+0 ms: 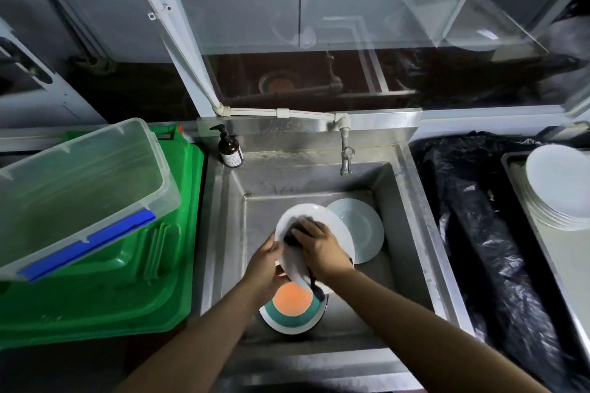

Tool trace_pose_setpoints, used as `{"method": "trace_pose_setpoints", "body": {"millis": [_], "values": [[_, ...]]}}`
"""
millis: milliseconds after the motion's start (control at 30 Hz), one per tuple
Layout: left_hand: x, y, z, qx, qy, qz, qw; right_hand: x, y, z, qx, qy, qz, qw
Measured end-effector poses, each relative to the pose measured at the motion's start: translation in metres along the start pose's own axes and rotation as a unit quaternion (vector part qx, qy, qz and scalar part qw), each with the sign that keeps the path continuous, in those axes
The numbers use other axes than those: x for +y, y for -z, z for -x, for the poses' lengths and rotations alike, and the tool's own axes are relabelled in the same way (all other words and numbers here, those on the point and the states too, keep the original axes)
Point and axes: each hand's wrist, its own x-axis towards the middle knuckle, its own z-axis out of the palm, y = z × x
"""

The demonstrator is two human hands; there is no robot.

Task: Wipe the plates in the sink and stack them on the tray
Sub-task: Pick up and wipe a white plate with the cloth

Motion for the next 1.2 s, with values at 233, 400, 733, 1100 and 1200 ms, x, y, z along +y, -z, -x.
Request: {"method": "trace_pose_setpoints", "body": {"millis": [233,400,733,1100,1200], "values": [[0.001,-0.003,-0.012,0.026,-0.024,0.019,0.999,0.002,0.003,-0.003,-0.004,-0.003,-0.002,1.000],[0.020,0.012,-0.028,0.095,-0.048,0.031,0.994,0.001,-0.012,0.032,-0.038,0.029,0.014,0.999],[-0.004,0.000,0.003,0.006,0.003,-0.017,1.000,0.029,0.017,-0.016,-0.053,-0.101,-0.007,0.993],[0.021,0.016,-0.008,0.043,-0.005,-0.022,0.999,0.026,0.002,0.034,-0.107,-0.095,0.003,0.990],[0.014,0.014,0.002,0.003,0.013,-0.063,0.998,0.031,0.015,0.013,-0.074,-0.127,-0.007,0.989]]}}
